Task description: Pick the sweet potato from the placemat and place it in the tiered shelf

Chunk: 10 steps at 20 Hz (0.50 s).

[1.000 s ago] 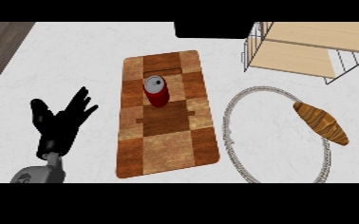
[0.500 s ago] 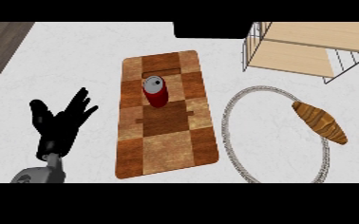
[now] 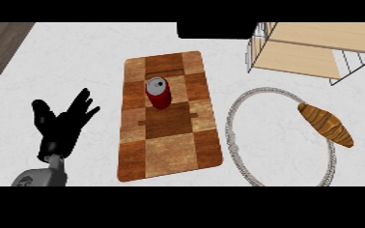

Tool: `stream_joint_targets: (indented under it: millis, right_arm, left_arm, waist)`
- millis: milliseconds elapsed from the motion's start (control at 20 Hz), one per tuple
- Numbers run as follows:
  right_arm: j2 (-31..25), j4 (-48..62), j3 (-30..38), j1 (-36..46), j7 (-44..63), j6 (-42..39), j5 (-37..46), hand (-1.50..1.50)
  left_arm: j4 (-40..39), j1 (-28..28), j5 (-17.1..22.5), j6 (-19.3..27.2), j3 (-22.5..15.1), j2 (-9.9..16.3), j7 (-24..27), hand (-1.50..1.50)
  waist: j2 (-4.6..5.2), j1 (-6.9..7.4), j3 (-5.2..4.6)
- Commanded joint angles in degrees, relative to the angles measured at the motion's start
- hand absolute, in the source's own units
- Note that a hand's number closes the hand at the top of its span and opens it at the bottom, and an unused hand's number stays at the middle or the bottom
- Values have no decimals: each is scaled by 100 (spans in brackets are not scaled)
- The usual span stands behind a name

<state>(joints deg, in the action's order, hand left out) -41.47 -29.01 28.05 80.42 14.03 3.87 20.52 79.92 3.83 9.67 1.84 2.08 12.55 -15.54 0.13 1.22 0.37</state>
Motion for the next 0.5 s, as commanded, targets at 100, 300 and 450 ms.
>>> stream_joint_targets:
  millis: [100,300,450]
  right_arm:
    - [-472,-35,87,-11,123,676,139,-150]
    - [-1060,138,370,2,313,955,77,-150]
    - [-1420,171,632,-246,363,992,-100,-150]
  left_arm:
    - [-296,-12,-175,167,-135,-215,-62,0]
    - [-268,-97,-141,62,-132,-182,-57,0]
    - [137,-361,-34,8,-113,-131,-237,0]
  waist:
    - [18,-73,-39]
    - [31,-59,-38]
    - [0,-51,-32]
